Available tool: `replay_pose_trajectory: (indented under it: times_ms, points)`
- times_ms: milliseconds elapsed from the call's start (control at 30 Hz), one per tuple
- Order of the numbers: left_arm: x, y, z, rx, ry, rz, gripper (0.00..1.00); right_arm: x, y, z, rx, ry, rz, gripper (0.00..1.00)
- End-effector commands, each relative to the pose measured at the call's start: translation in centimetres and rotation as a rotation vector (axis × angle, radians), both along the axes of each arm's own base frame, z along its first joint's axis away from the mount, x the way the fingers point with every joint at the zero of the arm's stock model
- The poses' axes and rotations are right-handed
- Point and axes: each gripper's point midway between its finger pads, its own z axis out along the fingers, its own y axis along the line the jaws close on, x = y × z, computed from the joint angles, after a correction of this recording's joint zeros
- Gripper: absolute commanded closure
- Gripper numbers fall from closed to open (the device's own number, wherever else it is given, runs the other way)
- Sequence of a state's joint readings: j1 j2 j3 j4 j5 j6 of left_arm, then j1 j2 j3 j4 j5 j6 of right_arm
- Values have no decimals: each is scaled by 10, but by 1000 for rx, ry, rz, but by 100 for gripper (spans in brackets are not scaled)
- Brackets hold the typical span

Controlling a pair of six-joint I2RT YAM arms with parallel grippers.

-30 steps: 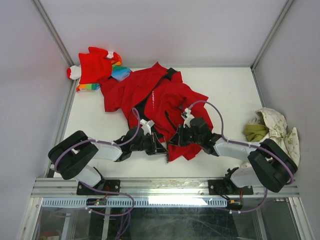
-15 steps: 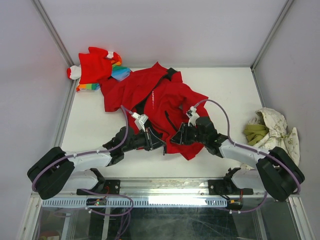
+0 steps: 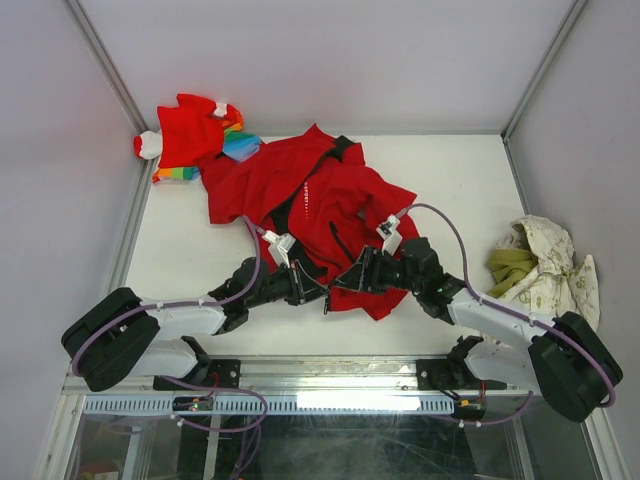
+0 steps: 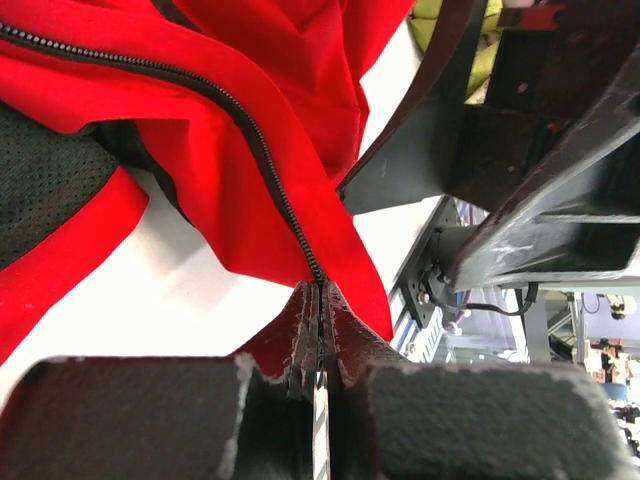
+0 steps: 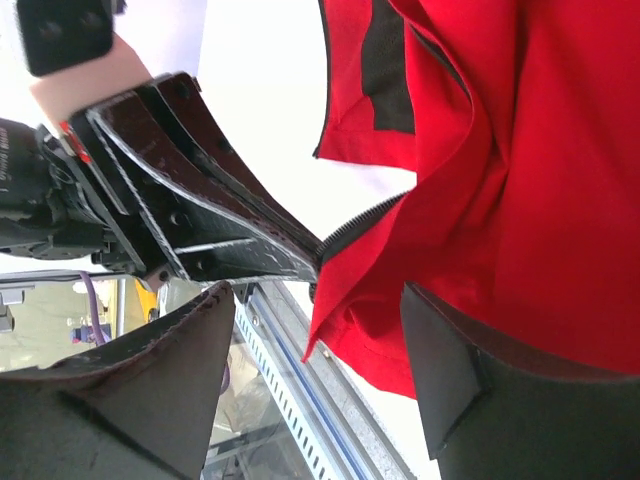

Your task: Zip up the jacket

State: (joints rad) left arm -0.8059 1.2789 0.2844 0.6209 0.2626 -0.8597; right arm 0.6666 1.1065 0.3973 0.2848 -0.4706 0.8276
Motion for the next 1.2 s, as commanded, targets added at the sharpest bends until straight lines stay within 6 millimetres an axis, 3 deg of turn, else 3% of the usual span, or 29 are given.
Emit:
replay_pose_trajectory:
  times_ms: [0,100,333,800,933,1100,1167]
  points:
    - [6,-7,30,-94,-87,7,100,-3,5,5,36,-43,35,30]
    - [5,-6,33,-101,-102,3,100,-2,6,-4,21,-61,48,30]
    - [1,-3,38,-116,-115,-6,100,-2,20,-3,75,-115,129,36]
    - [1,-1,44,-131,-122,8,100,-12,30,4,158,-228,261,76]
    - [3,1,45,-132,-125,26,100,-14,34,12,204,-266,292,98]
    - [7,5,47,-119,-117,62,99,-11,36,23,229,-316,288,100]
    - [7,10,45,-102,-116,81,88,-7,35,28,227,-338,269,100]
